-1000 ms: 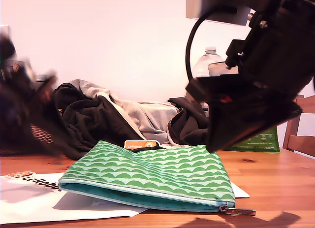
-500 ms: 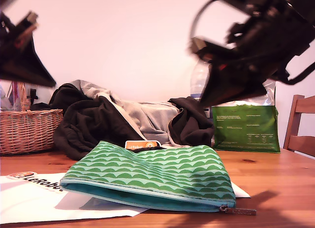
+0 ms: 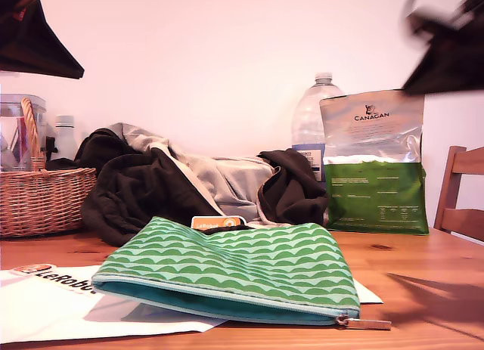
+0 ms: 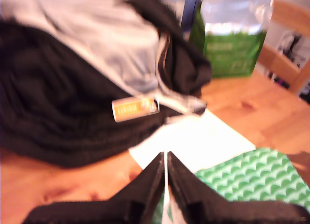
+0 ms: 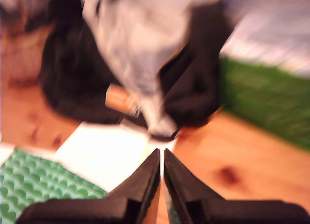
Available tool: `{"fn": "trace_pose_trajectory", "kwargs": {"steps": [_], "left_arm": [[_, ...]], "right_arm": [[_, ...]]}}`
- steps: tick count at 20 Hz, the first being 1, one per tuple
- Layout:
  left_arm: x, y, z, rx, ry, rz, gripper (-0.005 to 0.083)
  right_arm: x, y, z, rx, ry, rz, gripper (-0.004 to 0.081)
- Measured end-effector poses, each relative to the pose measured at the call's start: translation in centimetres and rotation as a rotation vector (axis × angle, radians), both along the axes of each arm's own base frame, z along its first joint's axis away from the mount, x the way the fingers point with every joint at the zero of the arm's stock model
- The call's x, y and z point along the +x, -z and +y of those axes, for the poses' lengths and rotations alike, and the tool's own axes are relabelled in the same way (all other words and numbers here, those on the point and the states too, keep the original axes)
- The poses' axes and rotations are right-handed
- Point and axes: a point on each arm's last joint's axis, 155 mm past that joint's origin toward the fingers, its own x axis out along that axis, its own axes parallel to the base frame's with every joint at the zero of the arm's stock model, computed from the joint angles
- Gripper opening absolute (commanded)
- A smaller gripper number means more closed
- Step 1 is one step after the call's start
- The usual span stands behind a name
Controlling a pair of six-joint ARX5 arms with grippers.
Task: Open the zipper in the zip bag in front of you
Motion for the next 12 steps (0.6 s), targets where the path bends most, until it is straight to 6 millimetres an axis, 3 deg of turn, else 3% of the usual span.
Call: {"fn": "trace_pose_trajectory", "kwargs": {"steps": [2,6,10,12], "left_arm": [[-0.8,0.5,0.1,-0.002,0.002,-0.013,-0.0019],[-3.7,3.7,1.0,0.013,-0.023,0.003,-0.0019],[-6.7,2.9,1.9,-0.005,-0.047,-0.048,-0.0019],[-7.9,2.7,2.2,0.003,-0.058,-0.052,-0.0019]], "right_arm": [[-1.7,0.6,-0.7,-0.006,0.014,0.0,-0.0012],[-4.9,0.9,-1.9,-0.035,0.056,0.005,-0.0012],[-7.7,-1.1,-3.1,-0.043,0.099,-0.071,-0.0012],[-9.3,-0.8,-3.3,-0.051,0.089,-0.065,-0.0012]]}}
